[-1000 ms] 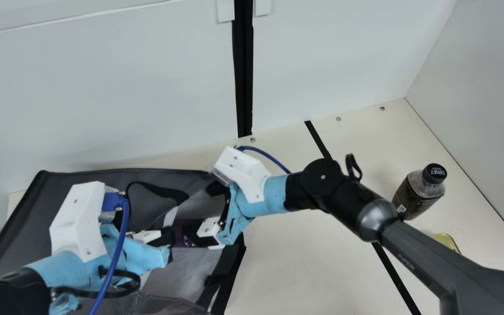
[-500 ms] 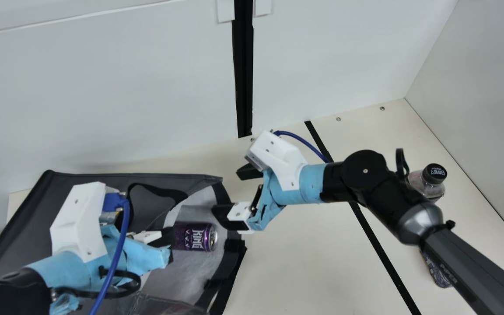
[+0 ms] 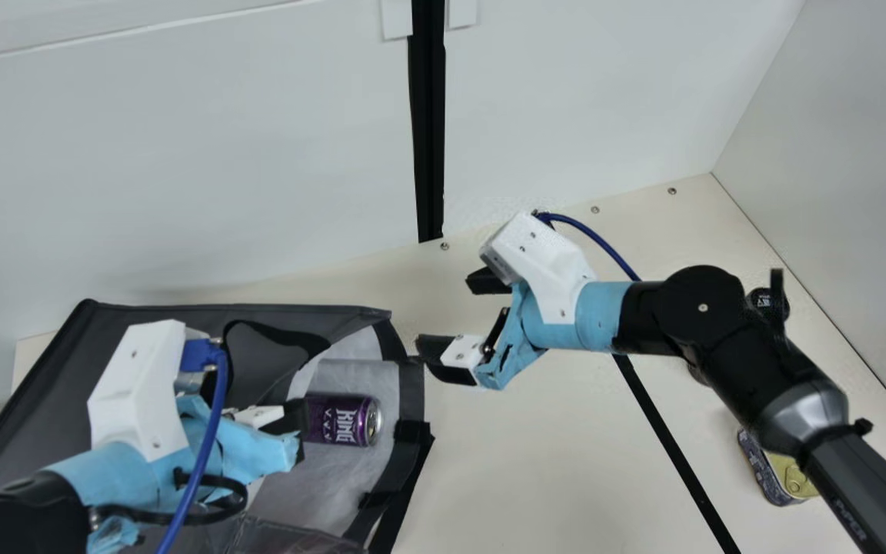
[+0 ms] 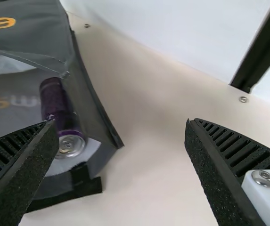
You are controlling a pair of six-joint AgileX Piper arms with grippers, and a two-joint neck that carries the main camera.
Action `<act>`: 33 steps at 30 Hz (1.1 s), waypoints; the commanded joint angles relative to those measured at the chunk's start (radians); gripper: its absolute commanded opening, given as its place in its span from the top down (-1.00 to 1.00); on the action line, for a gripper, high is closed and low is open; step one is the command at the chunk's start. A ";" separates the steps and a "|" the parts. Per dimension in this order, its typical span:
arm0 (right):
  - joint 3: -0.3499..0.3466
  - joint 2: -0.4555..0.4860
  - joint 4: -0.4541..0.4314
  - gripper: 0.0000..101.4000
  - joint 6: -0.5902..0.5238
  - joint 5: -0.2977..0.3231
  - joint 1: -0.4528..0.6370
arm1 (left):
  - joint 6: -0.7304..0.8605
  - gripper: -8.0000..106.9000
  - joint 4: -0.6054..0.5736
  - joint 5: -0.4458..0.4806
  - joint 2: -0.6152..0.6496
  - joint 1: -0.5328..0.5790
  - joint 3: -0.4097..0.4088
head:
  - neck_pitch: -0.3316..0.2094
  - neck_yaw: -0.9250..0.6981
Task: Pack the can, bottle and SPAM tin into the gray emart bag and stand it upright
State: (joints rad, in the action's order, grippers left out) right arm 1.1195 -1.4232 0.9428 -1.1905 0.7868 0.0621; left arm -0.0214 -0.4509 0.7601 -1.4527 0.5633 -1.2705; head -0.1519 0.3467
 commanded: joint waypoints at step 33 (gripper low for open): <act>0.002 0.225 -0.380 -0.87 0.269 -0.112 0.156 | 0.000 1.00 0.000 0.000 0.000 0.000 0.000 | -0.023 0.002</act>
State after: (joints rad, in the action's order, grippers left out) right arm 1.1195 -1.2039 0.5837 -0.9347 0.6780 0.2136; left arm -0.0214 -0.4509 0.7601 -1.4527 0.5633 -1.2705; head -0.1519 0.3482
